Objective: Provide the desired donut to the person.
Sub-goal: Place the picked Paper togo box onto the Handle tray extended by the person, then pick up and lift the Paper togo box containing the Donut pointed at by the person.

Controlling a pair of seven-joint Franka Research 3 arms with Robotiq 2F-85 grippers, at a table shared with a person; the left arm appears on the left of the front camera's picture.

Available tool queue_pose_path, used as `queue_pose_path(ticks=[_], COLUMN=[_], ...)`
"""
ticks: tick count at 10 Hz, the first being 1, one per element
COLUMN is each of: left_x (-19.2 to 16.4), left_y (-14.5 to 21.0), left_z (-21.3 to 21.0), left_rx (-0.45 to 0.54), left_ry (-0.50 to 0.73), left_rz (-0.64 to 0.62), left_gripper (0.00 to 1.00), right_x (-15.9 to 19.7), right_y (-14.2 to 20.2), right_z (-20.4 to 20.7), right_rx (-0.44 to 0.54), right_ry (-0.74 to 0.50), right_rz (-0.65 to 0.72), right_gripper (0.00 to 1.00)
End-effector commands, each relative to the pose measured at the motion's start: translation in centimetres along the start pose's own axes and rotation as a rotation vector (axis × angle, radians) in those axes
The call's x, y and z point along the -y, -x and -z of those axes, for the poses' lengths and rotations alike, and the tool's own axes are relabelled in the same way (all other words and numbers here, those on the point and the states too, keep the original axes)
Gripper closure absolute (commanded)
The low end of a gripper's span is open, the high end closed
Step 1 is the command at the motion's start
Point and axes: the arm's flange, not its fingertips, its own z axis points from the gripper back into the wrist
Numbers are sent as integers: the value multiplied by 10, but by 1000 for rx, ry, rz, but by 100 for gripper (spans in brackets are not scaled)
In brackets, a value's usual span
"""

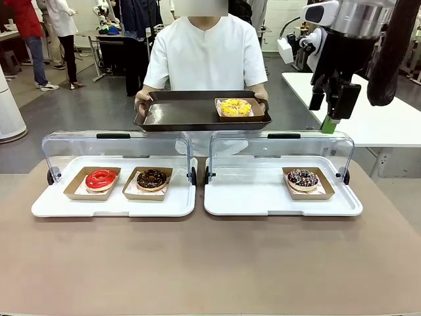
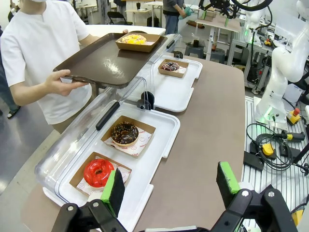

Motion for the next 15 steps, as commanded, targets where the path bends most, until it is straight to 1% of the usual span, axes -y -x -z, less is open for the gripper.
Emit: queue_pose_path(ticks=[1,15], left_x=[-1,-1], left_y=[0,0], left_z=[-2,-2], left_rx=[22,22], left_ry=[2,2], left_rz=[19,19], left_gripper=[0,0], right_x=[4,4], right_y=[-3,-3], right_z=[-6,-6], right_rx=[-8,-8], right_ry=[0,0], right_rz=[2,2], right_gripper=[0,0])
